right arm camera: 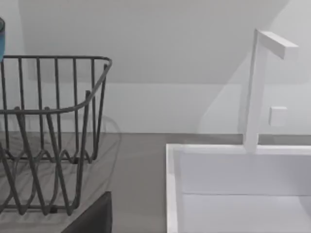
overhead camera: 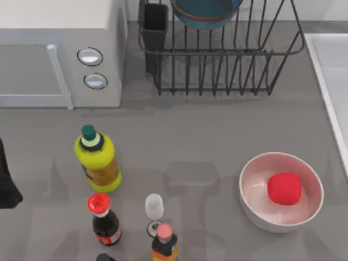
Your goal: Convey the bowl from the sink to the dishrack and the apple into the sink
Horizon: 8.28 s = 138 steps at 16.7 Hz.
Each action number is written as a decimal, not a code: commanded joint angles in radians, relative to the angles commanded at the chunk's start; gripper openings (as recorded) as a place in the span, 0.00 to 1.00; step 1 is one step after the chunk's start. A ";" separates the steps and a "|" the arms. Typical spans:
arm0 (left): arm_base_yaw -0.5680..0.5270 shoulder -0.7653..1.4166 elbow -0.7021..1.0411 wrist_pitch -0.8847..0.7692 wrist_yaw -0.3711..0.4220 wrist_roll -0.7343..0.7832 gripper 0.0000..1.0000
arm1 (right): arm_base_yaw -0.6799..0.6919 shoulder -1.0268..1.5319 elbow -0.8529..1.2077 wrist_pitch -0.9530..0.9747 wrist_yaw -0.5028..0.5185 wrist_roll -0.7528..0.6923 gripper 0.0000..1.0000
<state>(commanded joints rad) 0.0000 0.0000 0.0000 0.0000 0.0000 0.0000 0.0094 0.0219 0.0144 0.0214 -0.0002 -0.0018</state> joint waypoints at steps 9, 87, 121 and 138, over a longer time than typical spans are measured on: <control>0.000 0.000 0.000 0.000 0.000 0.000 1.00 | -0.009 -0.022 -0.014 -0.021 0.000 0.002 1.00; 0.000 0.000 0.000 0.000 0.000 0.000 1.00 | 0.492 1.906 1.006 -0.685 0.001 0.518 0.47; 0.000 0.000 0.000 0.000 0.000 0.000 1.00 | 0.506 1.672 1.276 -1.117 -0.008 0.515 0.00; 0.000 0.000 0.000 0.000 0.000 0.000 1.00 | -0.016 1.558 0.738 0.186 -0.389 0.248 0.00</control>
<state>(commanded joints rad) 0.0000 0.0000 0.0000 0.0000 0.0000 0.0000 -0.0068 1.5797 0.7525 0.2078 -0.3893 0.2458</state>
